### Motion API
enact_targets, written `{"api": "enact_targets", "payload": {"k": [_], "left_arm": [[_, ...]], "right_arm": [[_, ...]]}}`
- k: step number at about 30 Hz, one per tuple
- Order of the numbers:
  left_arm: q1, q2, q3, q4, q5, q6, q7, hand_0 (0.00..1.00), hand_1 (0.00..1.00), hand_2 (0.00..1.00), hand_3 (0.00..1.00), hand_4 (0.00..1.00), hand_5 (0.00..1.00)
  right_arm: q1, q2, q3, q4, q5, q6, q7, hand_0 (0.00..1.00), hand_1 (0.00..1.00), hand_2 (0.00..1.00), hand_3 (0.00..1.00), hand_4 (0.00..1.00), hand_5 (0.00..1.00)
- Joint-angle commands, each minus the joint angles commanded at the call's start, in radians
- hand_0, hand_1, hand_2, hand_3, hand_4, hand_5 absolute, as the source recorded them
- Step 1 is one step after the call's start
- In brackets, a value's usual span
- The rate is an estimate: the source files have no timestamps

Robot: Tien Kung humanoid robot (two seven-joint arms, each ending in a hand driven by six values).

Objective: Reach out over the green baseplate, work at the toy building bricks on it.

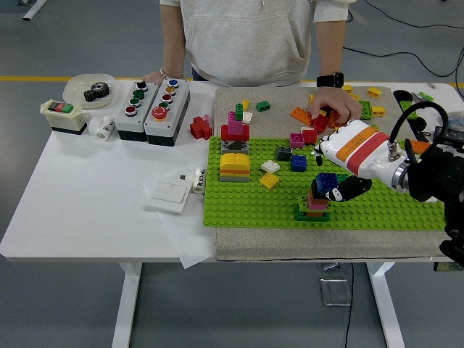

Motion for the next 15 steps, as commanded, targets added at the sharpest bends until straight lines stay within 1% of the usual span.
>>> {"api": "enact_targets", "payload": {"k": [15], "left_arm": [[-0.004,0.000,0.003,0.000,-0.003,-0.001,-0.001,0.410,0.547,0.648,0.814,0.857,0.914]], "right_arm": [[0.004,0.002,0.002,-0.009,0.002,-0.003,0.001,0.271,0.497,0.671,0.583,0.929,0.524]]}}
